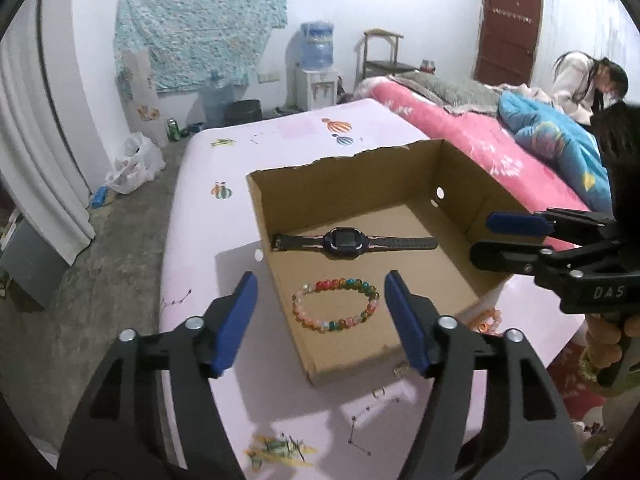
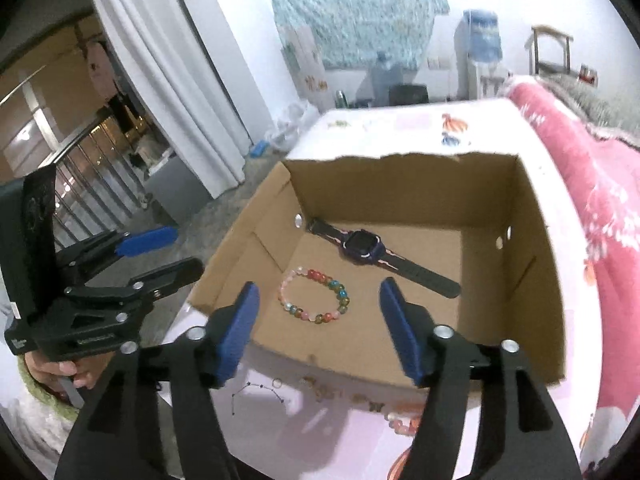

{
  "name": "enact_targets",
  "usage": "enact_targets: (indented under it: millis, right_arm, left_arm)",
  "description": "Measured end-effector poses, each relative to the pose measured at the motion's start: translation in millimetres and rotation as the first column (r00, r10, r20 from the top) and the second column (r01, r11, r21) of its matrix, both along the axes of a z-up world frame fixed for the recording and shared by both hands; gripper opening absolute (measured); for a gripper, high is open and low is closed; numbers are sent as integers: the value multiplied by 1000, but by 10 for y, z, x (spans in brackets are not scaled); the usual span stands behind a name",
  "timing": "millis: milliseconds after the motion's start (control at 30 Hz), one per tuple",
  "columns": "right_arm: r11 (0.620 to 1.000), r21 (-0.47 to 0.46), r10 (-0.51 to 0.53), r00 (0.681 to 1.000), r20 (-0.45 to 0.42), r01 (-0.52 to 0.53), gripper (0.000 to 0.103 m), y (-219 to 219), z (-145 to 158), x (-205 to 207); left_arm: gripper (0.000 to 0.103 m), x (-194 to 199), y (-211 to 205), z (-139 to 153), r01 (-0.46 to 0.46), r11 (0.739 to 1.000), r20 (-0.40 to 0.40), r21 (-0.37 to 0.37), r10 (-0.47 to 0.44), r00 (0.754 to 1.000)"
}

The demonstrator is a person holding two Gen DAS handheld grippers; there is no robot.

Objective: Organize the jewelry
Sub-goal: 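Withdraw the right gripper from the box toward the gold charms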

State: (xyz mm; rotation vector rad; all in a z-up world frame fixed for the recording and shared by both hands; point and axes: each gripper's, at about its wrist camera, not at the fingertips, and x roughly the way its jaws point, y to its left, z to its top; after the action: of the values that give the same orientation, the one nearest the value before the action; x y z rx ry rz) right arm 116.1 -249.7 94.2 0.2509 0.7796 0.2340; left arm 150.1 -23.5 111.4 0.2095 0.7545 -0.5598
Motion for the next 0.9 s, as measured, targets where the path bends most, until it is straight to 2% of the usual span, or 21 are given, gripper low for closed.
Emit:
enact_targets:
  millis: [67,133,200,333,467,600,767,900]
  right_arm:
    - [1000,-2,0,1000,32,0,70,9,26,-139]
    - [1000,-9,-1,999,48,1,72,19,28,-260]
    - [1000,-21,4,999,52,-3,74,43,-7,-387]
    - [999,-42,19,999,26,-17,81,84,-169,-607]
    - [993,-105,45,998,-46,-49,88,186,-500,-825]
    - [987,-149,41,990,-135,-61,88,262,-839,-950]
    - [980,-190,21,978,-207,-62,88,300,-1158,-1004]
    - [979,-193,25,973,-228,-71,88,297,-1249,-980]
  left_arm:
    - [73,-125,106,22,-14,1000,-2,-28,13,1000]
    - [75,-245,196,3,-28,999,-7,-36,28,1000]
    - [81,-340,251,-47,-41,999,-15,-33,40,999]
    - [84,-495,338,-274,-80,997,-51,3,80,996]
    - [84,-559,343,-712,-116,990,-127,83,126,984]
    - [84,-578,329,-1087,-140,978,-173,152,166,971]
    - [84,-541,354,-1345,-161,968,-207,191,200,958]
    - [84,-495,343,-1470,-154,964,-237,217,205,950]
